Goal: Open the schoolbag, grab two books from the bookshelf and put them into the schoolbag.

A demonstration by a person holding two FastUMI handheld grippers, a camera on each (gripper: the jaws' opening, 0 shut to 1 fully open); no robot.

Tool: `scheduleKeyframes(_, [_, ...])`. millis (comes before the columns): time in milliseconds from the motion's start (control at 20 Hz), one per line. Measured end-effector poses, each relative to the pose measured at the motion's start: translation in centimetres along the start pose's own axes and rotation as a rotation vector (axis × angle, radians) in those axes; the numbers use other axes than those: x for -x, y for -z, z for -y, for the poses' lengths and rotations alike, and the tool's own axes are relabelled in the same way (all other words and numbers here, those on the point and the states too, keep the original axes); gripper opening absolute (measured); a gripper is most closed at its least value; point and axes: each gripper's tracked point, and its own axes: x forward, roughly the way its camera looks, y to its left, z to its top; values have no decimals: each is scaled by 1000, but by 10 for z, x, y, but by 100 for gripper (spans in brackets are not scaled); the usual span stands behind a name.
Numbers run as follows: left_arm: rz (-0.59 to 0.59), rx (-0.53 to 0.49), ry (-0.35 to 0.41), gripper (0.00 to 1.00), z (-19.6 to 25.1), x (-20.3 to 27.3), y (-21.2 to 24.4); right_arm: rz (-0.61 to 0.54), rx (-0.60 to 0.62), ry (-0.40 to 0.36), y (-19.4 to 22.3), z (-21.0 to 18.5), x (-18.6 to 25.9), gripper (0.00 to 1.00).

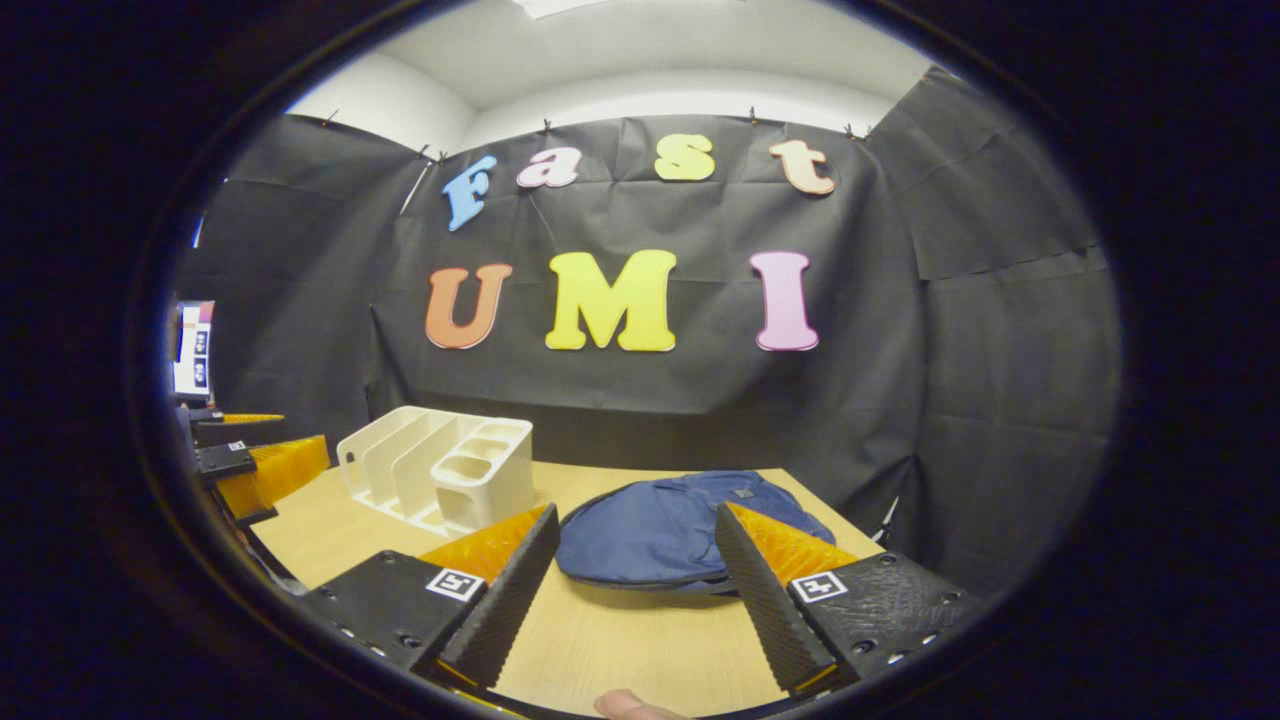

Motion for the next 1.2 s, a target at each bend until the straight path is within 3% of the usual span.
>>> scheduleKeyframes(250, [-26,4,37,97,5,0,8,-20,-4,3,3,4,-4,93])
scheduleKeyframes(650, [-57,17,57,97,10,-2,18,-38,-6,-3,10,5,-5,95])
scheduleKeyframes(1200, [-60,-39,75,97,21,-4,23,-51,14,-1,14,10,-9,95])
